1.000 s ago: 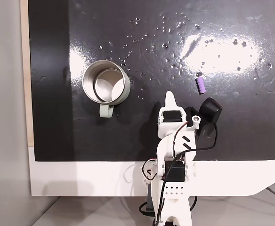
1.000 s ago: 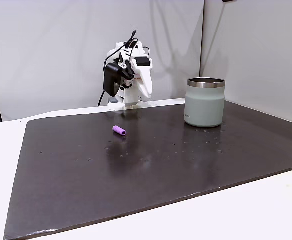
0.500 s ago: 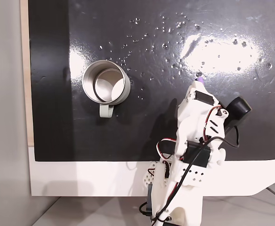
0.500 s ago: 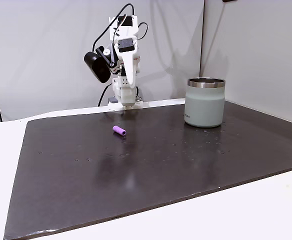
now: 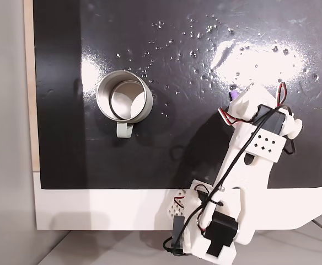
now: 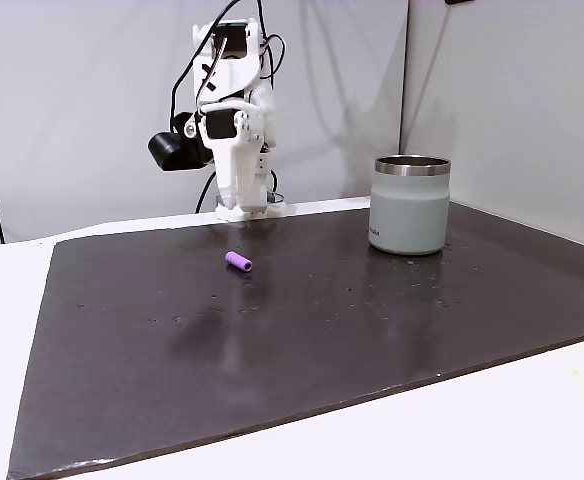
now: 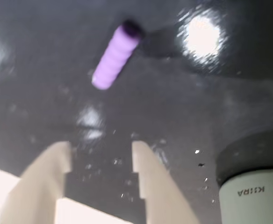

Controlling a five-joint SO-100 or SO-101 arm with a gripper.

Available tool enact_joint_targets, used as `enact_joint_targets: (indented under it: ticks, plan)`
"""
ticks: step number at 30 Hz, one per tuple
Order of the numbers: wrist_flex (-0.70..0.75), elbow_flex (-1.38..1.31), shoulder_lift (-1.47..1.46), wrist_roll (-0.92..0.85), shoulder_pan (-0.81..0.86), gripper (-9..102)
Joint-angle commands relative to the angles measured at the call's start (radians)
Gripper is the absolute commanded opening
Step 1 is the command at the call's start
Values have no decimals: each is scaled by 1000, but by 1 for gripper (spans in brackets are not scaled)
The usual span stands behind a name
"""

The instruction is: Grasp a pengrip and put it in the cup.

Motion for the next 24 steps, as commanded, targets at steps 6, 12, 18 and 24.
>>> enact_joint_targets:
  ticks: [6,12,18,24]
  plan:
    - [9,-98,-135,11,5,17]
    - [-9,-123,-225,3,3,17]
    - [-38,-141,-295,2,5,17]
    - [-48,-189,-368,-2,8,17]
